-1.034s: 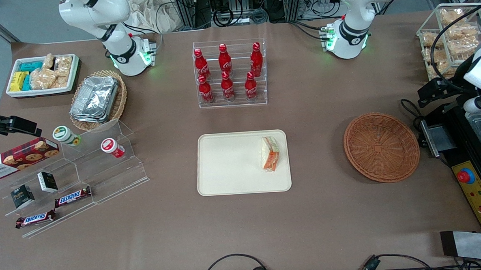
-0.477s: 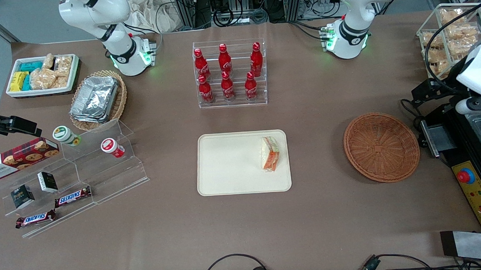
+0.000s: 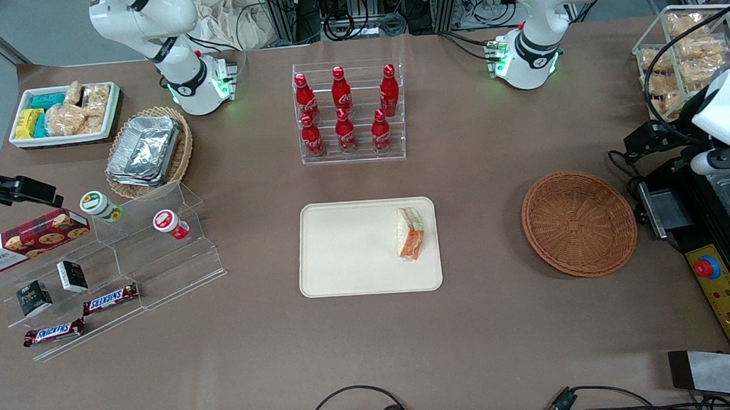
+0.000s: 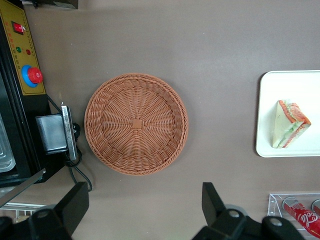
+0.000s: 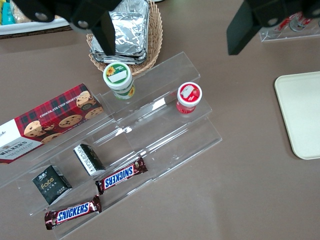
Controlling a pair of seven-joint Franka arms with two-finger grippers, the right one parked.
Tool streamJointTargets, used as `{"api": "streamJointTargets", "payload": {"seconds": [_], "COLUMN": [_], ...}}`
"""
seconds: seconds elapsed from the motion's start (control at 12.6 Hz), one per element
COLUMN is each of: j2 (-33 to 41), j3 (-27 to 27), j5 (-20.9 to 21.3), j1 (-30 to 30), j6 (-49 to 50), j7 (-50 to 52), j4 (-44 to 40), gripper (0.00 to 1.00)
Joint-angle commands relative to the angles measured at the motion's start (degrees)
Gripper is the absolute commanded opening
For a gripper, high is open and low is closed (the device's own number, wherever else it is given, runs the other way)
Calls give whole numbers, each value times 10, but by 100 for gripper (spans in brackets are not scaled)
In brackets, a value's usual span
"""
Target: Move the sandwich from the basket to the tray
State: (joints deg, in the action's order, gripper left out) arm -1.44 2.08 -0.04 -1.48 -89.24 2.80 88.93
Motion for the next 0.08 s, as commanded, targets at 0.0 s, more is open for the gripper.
{"api": "streamJointTargets", "payload": {"seconds": [0.0], "j2": [-2], "j3": [-2], "j5": [-7], "j1": [-6], "j6": [7], "j7": [9], "j4": [-5], "gripper": [100]}}
